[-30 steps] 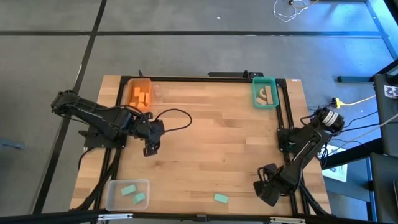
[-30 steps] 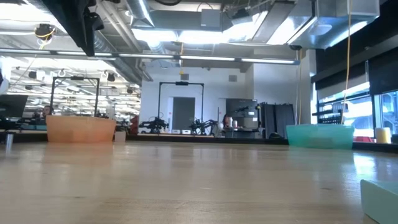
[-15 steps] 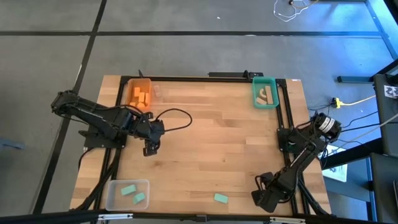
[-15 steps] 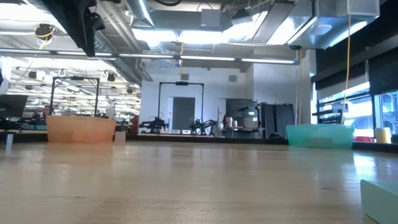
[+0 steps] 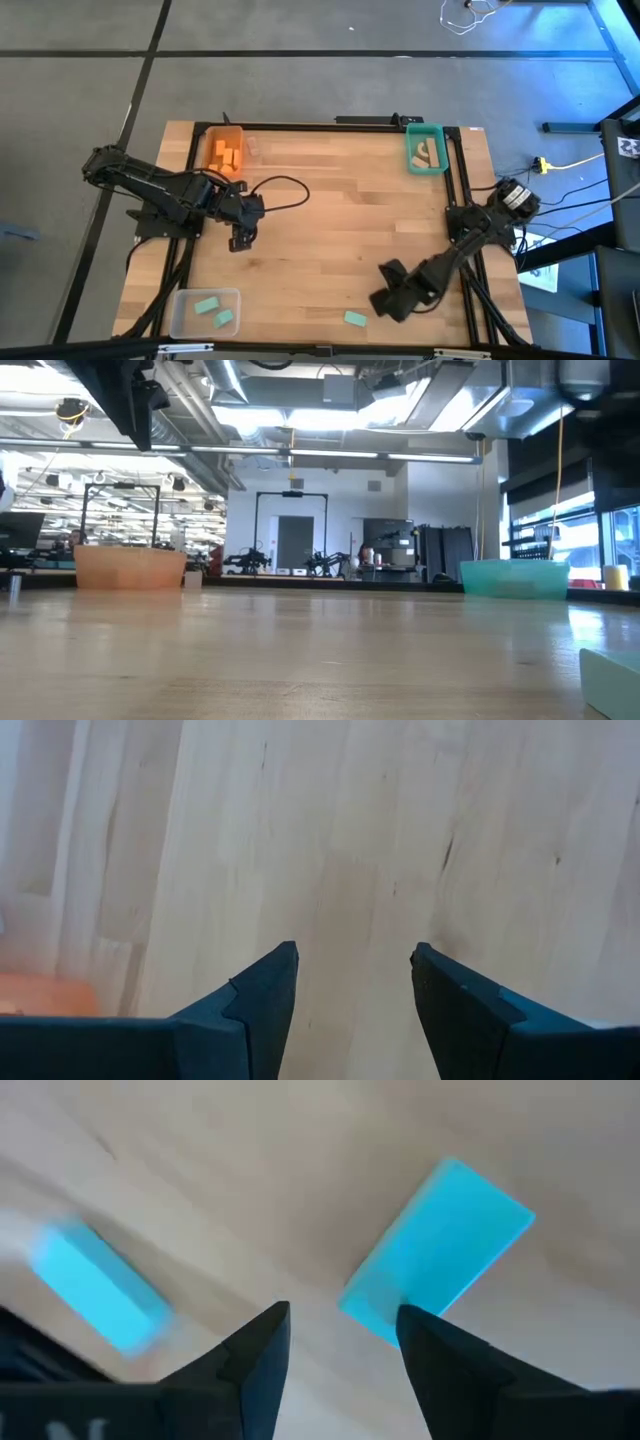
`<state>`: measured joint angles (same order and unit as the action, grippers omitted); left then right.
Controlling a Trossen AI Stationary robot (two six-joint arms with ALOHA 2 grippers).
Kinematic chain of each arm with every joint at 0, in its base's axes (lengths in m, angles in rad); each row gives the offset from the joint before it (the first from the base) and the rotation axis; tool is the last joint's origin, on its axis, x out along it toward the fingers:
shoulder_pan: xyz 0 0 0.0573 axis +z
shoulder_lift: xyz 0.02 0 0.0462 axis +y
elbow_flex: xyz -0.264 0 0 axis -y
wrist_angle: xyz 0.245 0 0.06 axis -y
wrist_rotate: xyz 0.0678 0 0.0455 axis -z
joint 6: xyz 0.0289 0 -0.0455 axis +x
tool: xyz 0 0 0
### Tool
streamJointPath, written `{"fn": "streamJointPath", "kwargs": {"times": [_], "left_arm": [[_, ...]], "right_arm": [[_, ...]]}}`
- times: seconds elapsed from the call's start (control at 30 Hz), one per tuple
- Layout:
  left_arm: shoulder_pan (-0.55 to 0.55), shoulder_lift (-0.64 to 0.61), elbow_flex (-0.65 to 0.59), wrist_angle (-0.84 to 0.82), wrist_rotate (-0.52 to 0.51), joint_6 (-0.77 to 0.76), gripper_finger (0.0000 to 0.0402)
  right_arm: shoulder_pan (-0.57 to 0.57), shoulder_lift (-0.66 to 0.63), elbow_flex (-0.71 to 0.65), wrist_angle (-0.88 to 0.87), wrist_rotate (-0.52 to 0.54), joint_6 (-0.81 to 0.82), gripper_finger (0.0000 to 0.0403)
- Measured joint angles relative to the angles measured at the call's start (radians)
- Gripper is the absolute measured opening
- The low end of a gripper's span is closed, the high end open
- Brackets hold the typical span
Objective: Sort & place blocks by color
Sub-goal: Put the blue block into the transparent bin
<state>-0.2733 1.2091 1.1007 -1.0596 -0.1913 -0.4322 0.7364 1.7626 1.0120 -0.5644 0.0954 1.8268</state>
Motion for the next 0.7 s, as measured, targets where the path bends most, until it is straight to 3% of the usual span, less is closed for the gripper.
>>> {"fn": "streamJointPath", "kwargs": {"times": [0.4, 0.57, 0.7], "left_arm": [[-0.002, 0.0, 0.0, 0.039, 0.003, 0.077, 0.0188], [-0.019, 0.0, 0.0, 0.04, 0.003, 0.095, 0.0188], [-0.035, 0.0, 0.0, 0.04, 0.003, 0.101, 0.0188]], "right_arm": [[-0.316, 0.006, -0.003, 0.163, 0.085, -0.566, 0.0193], [-0.398, -0.005, 0.033, 0.153, 0.077, -0.596, 0.0193], [-0.429, -0.012, 0.123, 0.046, 0.093, -0.52, 0.0193]]}}
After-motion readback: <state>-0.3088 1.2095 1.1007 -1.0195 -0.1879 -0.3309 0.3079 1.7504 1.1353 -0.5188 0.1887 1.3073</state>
